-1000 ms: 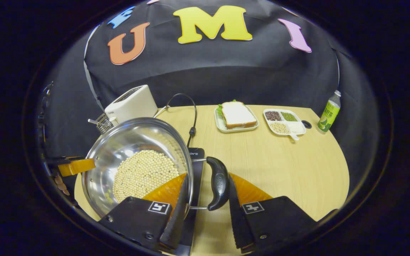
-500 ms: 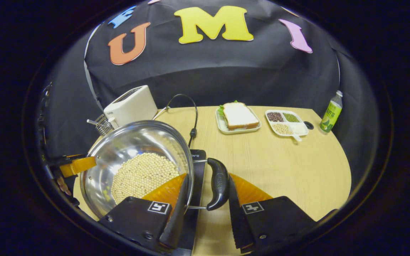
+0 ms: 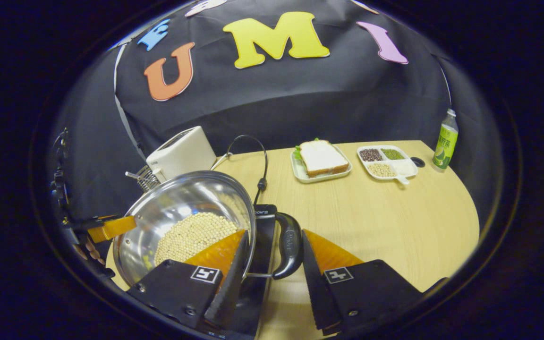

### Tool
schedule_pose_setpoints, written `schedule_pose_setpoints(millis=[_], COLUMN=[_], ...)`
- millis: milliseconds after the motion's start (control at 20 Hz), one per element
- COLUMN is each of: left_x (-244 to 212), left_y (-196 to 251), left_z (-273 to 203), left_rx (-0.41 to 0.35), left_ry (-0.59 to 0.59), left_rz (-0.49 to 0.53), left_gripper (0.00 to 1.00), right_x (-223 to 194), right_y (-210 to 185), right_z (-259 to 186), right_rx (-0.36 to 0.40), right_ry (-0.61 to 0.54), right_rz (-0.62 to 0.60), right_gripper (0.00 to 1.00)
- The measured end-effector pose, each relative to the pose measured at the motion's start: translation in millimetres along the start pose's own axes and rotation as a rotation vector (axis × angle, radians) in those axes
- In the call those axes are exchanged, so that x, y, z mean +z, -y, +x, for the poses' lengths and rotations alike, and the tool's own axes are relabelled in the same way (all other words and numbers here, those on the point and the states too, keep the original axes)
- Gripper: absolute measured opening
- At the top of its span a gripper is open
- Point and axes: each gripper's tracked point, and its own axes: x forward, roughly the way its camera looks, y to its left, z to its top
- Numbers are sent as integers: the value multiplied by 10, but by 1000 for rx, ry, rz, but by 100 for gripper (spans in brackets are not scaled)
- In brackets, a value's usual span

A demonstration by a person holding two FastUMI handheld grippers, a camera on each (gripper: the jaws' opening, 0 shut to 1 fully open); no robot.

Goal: First push the handle of the pot to place it horizontally, then grasp the pot with both hands and set it on the induction cooktop.

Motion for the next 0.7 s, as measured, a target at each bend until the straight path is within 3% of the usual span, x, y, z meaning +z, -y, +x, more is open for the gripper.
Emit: schedule_pose_setpoints(millis=[100, 150, 250, 350, 450, 700], left_x=[47, 104, 234, 394, 512, 834], left_y=[-85, -108, -158, -231, -189, 358], left_z=[-29, -86, -220, -448, -736, -1748], left_rx=[36, 42, 68, 125, 167, 167], left_ry=[26, 55, 126, 202, 268, 444], left_rz=[-1, -2, -22, -46, -7, 70], left_gripper=[60, 86, 95, 96, 96, 95], right_x=[87, 150, 276, 384, 462, 464], right_y=[23, 46, 27, 60, 128, 380], right_z=[-91, -173, -413, -747, -1151, -2278], right_rx=[17, 11, 29, 23, -4, -84], right_ry=[58, 90, 157, 225, 299, 482], right_rz=[-1, -2, -13, -43, -67, -145], right_gripper=[72, 77, 78, 84, 90, 98])
